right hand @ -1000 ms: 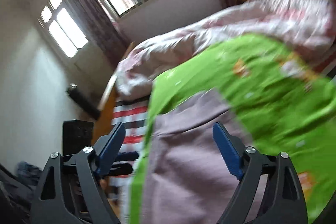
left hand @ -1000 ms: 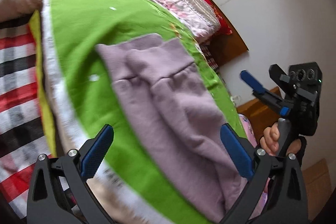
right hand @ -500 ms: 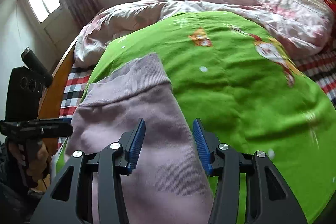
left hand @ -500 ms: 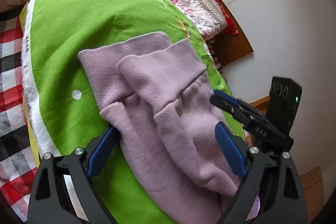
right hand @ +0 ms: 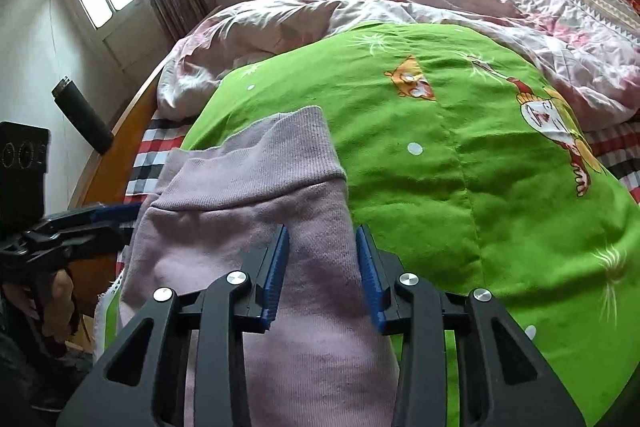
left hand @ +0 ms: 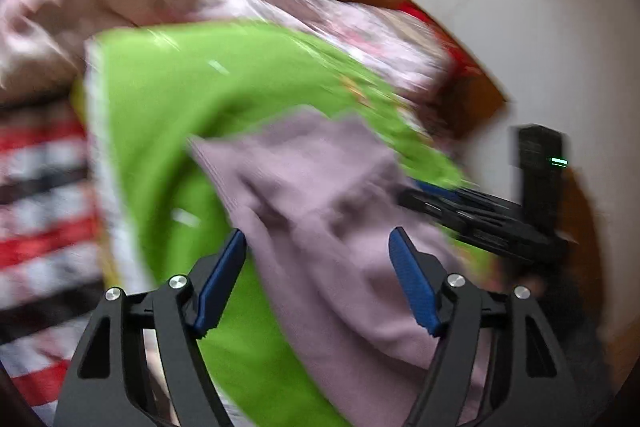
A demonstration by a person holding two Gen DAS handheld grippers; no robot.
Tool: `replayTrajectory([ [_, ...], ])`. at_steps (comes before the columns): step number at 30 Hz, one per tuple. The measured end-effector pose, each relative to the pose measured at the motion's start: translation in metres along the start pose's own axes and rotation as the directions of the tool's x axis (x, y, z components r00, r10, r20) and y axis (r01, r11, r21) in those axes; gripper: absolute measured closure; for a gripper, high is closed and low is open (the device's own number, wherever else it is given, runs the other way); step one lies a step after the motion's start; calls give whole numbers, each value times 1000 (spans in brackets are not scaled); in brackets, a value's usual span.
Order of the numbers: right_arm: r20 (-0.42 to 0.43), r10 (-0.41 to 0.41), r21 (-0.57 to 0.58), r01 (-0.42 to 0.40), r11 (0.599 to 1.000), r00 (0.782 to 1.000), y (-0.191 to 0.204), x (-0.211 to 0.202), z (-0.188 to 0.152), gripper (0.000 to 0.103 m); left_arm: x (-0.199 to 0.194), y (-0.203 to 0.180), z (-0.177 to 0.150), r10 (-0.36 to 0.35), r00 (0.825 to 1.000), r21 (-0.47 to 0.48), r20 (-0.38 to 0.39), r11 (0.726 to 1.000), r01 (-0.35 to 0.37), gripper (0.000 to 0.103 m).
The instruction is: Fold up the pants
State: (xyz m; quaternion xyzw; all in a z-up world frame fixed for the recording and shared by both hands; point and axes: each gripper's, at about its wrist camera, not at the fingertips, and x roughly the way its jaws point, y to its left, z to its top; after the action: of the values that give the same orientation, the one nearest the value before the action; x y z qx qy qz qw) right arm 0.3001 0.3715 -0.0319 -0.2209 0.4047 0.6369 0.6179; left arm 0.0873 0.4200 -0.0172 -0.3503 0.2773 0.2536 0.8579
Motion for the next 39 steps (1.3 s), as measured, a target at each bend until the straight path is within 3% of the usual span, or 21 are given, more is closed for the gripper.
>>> replayTrajectory([
  [1,0,-5,-2,5,1000,1000,1,0,-1,67,-10,-7,1,101,992,42,75,994,-104,30],
  [2,-1,-8,-4,8,1000,1000,2,1,-1,67,-14,-9,1,115,988,54,99,991,-121,29],
  [3,-1,-9,-4,9,1000,1000,3,2,-1,67,-17,-11,2,96,990,60,99,993,-102,28],
  [5,1,-11,-6,11,1000,1000,3,2,-1,68,-4,-12,4,-14,1000,47,-5,999,14,28],
  [8,5,-6,4,6,1000,1000,1,3,-3,69,23,-3,1,-27,995,4,-99,1000,28,31],
  [11,15,-11,6,11,1000,1000,2,3,-4,73,45,11,-1,-114,983,-69,-145,992,105,59],
  [13,23,-20,-7,20,1000,1000,5,3,-6,82,47,14,1,-125,983,-69,-132,991,116,74],
  [14,35,-32,-16,33,999,999,6,1,-6,94,45,15,3,-127,984,-65,-126,991,120,85],
  [15,55,-48,-24,49,998,997,9,-3,-6,95,44,15,3,-128,984,-58,-124,991,122,90],
  [19,130,-88,-62,96,993,988,31,-26,1,97,17,4,16,-156,986,8,-64,988,157,95],
  [23,208,-66,-102,89,991,976,53,-50,25,97,-25,-5,35,-127,989,90,69,989,121,95],
  [25,206,-65,-112,90,990,976,57,-47,33,97,-23,1,36,-98,994,90,47,992,93,95],
  [28,114,-71,-108,84,991,991,54,-12,28,97,10,29,25,-64,996,9,-56,998,65,94],
  [30,41,-102,-108,106,988,994,52,16,19,97,41,48,13,-73,987,-29,-143,997,70,86],
  [32,24,-119,-98,121,988,993,48,32,10,95,43,55,10,-123,986,-32,-109,992,120,79],
  [33,45,-115,-88,119,989,992,46,29,8,90,42,57,11,-132,986,-26,-100,991,130,66],
  [34,47,-121,-77,124,989,992,44,28,9,83,41,59,12,-158,982,-29,-103,987,156,60],
  [35,44,-127,-61,129,990,991,42,26,10,59,39,59,14,-175,979,-37,-107,984,172,48],
  [36,38,-138,-30,139,990,990,37,22,12,42,36,59,15,-159,982,-36,-106,987,156,29],
  [37,39,-137,-11,138,990,990,35,19,13,28,28,56,15,-74,994,-25,-82,997,72,23],
  [39,70,-117,9,117,993,991,35,6,13,28,9,48,17,-25,1000,-18,5,1000,25,21],
])
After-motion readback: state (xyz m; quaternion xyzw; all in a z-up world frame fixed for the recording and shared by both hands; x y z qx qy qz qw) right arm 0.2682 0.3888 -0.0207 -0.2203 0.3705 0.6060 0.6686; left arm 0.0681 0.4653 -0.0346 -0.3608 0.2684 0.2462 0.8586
